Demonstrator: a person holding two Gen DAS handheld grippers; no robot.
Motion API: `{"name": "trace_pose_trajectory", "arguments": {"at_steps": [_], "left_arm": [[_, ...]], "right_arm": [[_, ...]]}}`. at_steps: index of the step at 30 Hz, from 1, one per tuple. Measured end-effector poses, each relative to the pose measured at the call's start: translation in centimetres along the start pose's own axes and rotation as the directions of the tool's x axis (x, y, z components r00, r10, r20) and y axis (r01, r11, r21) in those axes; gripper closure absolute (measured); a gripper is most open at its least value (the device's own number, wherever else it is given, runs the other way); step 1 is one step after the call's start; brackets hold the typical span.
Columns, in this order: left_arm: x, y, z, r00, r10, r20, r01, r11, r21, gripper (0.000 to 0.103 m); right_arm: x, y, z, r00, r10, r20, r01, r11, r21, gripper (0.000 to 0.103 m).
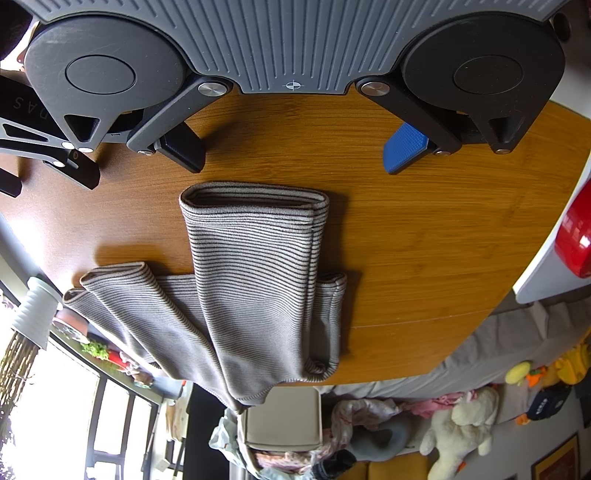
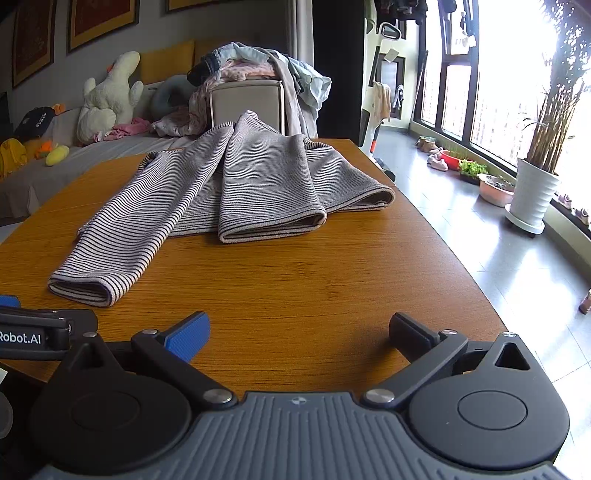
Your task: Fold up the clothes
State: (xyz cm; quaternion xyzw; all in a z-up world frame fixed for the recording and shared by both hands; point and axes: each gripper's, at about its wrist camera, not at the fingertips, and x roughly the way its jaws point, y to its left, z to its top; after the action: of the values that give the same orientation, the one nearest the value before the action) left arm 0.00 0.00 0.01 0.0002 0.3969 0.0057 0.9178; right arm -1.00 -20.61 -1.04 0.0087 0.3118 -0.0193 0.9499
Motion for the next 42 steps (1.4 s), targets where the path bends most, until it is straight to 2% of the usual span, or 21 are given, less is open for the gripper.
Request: {"name": "trace_pose_trajectory", "arguments": {"at_steps": [27, 42], "left_arm": [[0.1, -0.04, 0.15, 1.0, 0.0, -0.002, 0.0, 1.0, -0.005, 0.0], [0.0, 0.05, 0.05, 1.0, -0.003, 0.001, 0.003, 1.0, -0.006, 0.0]], "right_arm": [[0.18, 0.0, 0.16, 1.0, -0.002, -0.003, 0.002, 1.0, 0.0, 0.0], [0.1, -0.1, -0.31, 1.0, 0.0, 0.026, 0.0, 1.0, -0.004, 0.0]]}}
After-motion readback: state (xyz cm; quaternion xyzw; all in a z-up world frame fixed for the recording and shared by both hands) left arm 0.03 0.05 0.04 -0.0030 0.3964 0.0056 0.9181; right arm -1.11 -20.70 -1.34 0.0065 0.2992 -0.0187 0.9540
